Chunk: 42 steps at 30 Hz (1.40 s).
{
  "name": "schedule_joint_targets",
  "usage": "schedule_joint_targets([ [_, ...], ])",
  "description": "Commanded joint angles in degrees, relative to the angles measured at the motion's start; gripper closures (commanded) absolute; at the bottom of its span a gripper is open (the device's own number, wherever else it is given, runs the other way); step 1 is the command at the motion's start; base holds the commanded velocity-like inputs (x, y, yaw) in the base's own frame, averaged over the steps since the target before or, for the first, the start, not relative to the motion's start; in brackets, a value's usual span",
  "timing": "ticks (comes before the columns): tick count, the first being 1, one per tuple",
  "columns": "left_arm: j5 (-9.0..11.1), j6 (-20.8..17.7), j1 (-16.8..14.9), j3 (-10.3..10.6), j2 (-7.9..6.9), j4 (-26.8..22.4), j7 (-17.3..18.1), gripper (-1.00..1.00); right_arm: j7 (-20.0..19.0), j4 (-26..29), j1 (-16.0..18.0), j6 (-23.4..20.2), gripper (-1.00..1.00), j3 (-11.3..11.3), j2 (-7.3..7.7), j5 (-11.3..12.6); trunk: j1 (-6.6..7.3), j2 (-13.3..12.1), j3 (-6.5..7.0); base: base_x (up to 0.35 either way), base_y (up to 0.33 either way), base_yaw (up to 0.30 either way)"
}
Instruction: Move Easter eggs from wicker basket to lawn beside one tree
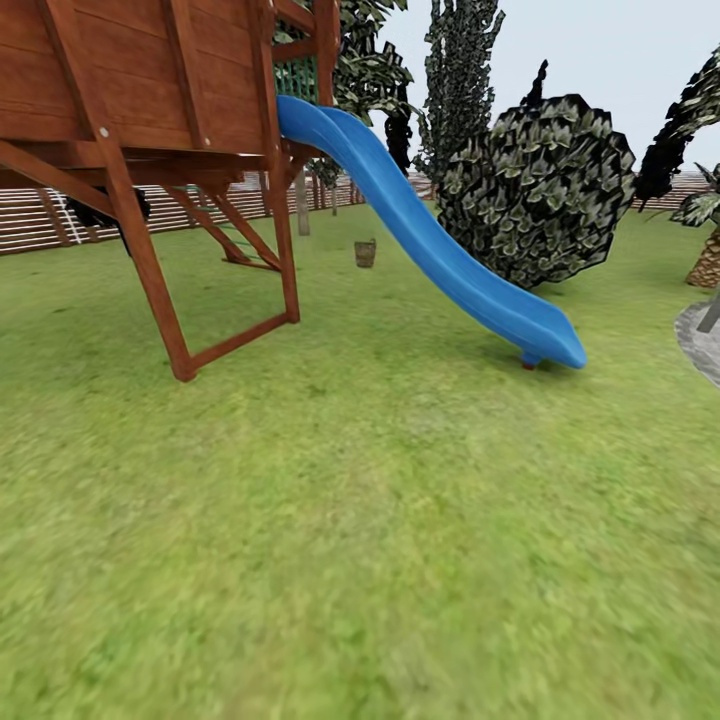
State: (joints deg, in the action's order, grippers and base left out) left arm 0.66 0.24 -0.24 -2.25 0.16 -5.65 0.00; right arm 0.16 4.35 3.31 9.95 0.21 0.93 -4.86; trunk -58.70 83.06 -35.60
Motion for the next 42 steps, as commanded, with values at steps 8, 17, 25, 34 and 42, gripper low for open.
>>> schedule_joint_targets([
  [8, 0.1, 0.0, 0.0, -0.2, 0.02, 0.0, 0.0, -1.0, 0.0, 0.0, 0.0, 0.2, -1.0, 0.0, -0.03, -0.5, -0.03, 0.0, -0.05, 0.327, 0.093, 0.0],
  [17, 0.1, 0.0, 0.0, -0.2, 0.02, 0.0, 0.0, -1.0, 0.0, 0.0, 0.0, 0.2, -1.0, 0.0, -0.05, -0.5, -0.03, 0.0, -0.05, 0.327, 0.093, 0.0],
  [25, 0.1, 0.0, 0.0, -0.2, 0.02, 0.0, 0.0, -1.0, 0.0, 0.0, 0.0, 0.2, -1.0, 0.1, -0.05, -0.4, -0.03, 0.0, -0.4, 0.327, 0.093, -0.081],
  [34, 0.1, 0.0, 0.0, -0.2, 0.02, 0.0, 0.0, -1.0, 0.0, 0.0, 0.0, 0.2, -1.0, 0.0, -0.05, -0.5, -0.03, 0.0, -0.52, 0.327, 0.093, -0.023],
  [42, 0.1, 0.0, 0.0, -0.2, 0.02, 0.0, 0.0, -1.0, 0.0, 0.0, 0.0, 0.2, -1.0, 0.0, -0.05, -0.4, -0.03, 0.0, -0.78, 0.327, 0.093, 0.0],
])
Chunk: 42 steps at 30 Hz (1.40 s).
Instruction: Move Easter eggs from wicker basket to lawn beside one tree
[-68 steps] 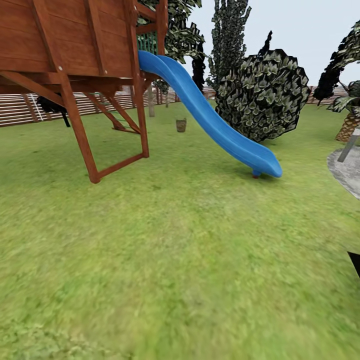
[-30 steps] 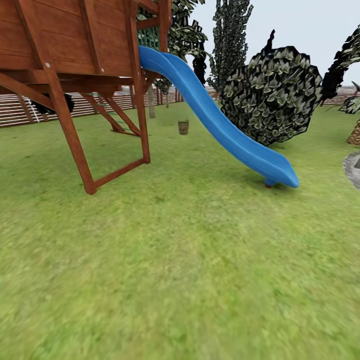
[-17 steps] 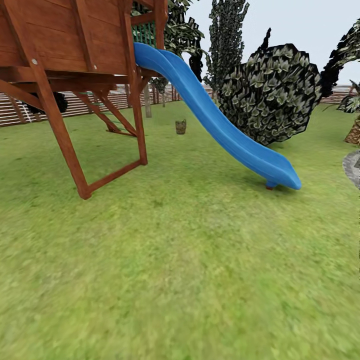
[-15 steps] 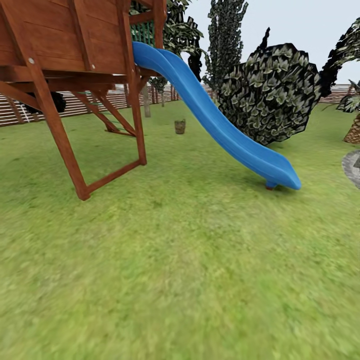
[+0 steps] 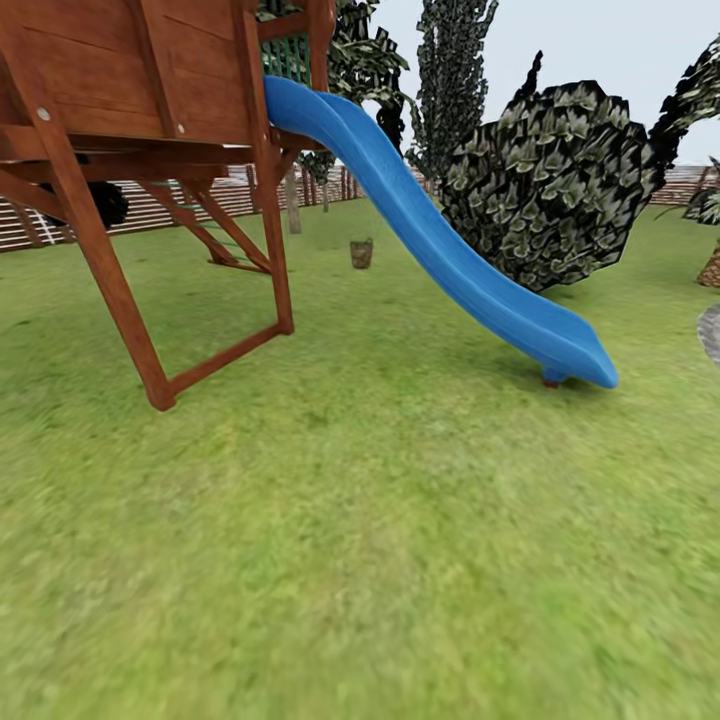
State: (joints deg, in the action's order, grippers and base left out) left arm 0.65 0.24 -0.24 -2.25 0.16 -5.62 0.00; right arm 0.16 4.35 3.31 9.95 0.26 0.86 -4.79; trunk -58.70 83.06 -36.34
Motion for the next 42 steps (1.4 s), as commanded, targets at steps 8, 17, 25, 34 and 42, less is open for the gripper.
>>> schedule_joint_targets([
  [8, 0.1, 0.0, 0.0, -0.2, 0.02, 0.0, 0.0, -1.0, 0.0, 0.0, 0.0, 0.2, -1.0, 0.0, 0.02, -0.6, -0.03, 0.0, -0.43, 0.327, 0.093, 0.0],
  [17, 0.1, 0.0, 0.0, -0.2, 0.02, 0.0, 0.0, -1.0, 0.0, 0.0, 0.0, 0.2, -1.0, -0.1, 0.02, -0.5, -0.03, 0.0, -0.45, 0.327, 0.093, 0.0],
  [25, 0.1, 0.0, 0.0, -0.2, 0.02, 0.0, 0.0, -1.0, 0.0, 0.0, 0.0, 0.2, -1.0, -0.1, 0.02, -0.5, -0.03, 0.0, -0.45, 0.327, 0.093, 0.0],
  [34, 0.1, 0.0, 0.0, -0.2, 0.02, 0.0, 0.0, -1.0, 0.0, 0.0, 0.0, 0.2, -1.0, -0.1, 0.02, -0.5, -0.03, 0.0, -0.45, 0.327, 0.093, 0.0],
  [42, 0.1, 0.0, 0.0, -0.2, 0.02, 0.0, 0.0, -1.0, 0.0, 0.0, 0.0, 0.2, -1.0, -0.1, 0.09, -0.5, -0.03, 0.0, -0.45, 0.327, 0.093, 0.0],
])
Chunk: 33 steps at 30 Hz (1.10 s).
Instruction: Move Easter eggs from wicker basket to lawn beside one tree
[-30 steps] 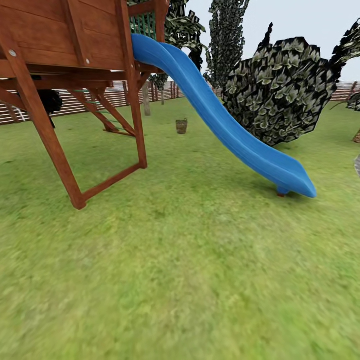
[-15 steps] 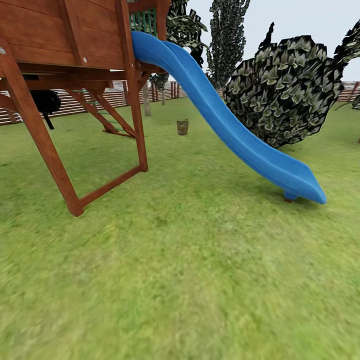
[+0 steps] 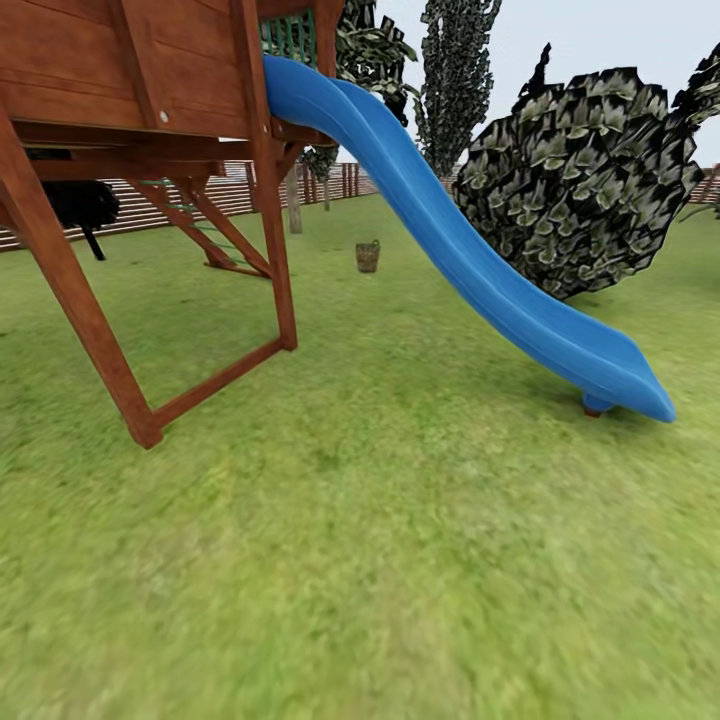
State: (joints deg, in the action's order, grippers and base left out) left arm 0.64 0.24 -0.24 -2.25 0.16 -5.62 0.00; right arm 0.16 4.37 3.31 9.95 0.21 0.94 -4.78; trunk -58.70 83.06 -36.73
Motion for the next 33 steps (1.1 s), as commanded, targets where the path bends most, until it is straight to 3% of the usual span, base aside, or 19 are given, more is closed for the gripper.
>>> schedule_joint_targets([
  [1, 0.1, 0.0, 0.0, -0.2, 0.02, 0.0, 0.0, -1.0, 0.0, 0.0, 0.0, 0.2, -1.0, 0.0, 0.02, -0.5, -0.03, 0.0, -0.05, 0.327, 0.093, 0.0],
  [7, 0.1, 0.0, 0.0, -0.2, 0.02, 0.0, 0.0, -1.0, 0.0, 0.0, 0.0, 0.2, -1.0, 0.0, -0.06, -0.6, -0.03, 0.0, -0.05, 0.327, 0.093, -0.025],
  [17, 0.1, 0.0, 0.0, -0.2, 0.02, 0.0, 0.0, -1.0, 0.0, 0.0, 0.0, 0.2, -1.0, 0.1, -0.06, -0.6, -0.03, 0.0, -0.05, 0.327, 0.093, -0.242],
  [33, 0.1, 0.0, 0.0, -0.2, 0.1, 0.0, 0.0, -1.0, 0.0, -0.1, 0.0, 0.2, -1.0, 0.0, -0.06, -0.6, -0.03, 0.0, -0.05, 0.327, 0.092, -0.009],
])
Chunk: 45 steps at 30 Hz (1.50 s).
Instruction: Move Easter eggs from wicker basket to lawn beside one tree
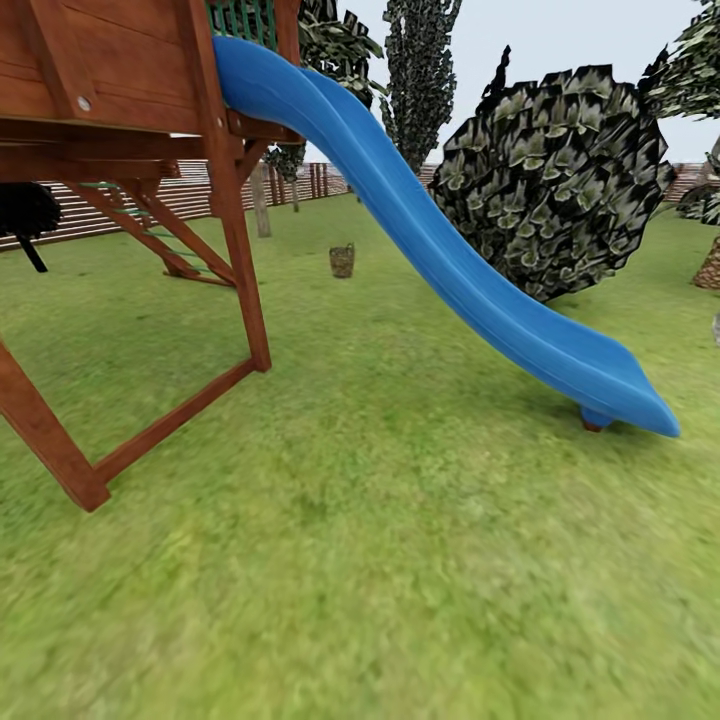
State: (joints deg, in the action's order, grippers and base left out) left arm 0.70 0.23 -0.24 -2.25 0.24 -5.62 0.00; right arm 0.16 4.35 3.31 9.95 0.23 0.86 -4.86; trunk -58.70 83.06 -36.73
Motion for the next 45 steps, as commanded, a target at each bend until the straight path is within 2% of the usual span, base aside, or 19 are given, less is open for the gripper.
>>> schedule_joint_targets([
  [1, 0.1, 0.0, 0.0, -0.2, 0.0, 0.0, 0.0, -1.0, 0.0, 0.0, 0.0, 0.2, -1.0, 0.0, 0.02, -0.5, -0.03, 0.0, -0.05, 0.327, 0.087, 0.0],
  [16, 0.1, 0.0, 0.0, -0.2, 0.02, 0.0, 0.0, -1.0, 0.0, 0.0, 0.0, 0.2, -1.0, 0.0, 0.01, -0.5, -0.03, 0.0, -0.05, 0.327, 0.082, 0.0],
  [45, 0.1, 0.0, 0.0, -0.2, 0.0, 0.0, 0.0, -1.0, 0.0, 0.0, 0.0, 0.2, -1.0, 0.0, -0.05, -0.5, -0.03, 0.0, -0.05, 0.337, 0.002, 0.001],
])
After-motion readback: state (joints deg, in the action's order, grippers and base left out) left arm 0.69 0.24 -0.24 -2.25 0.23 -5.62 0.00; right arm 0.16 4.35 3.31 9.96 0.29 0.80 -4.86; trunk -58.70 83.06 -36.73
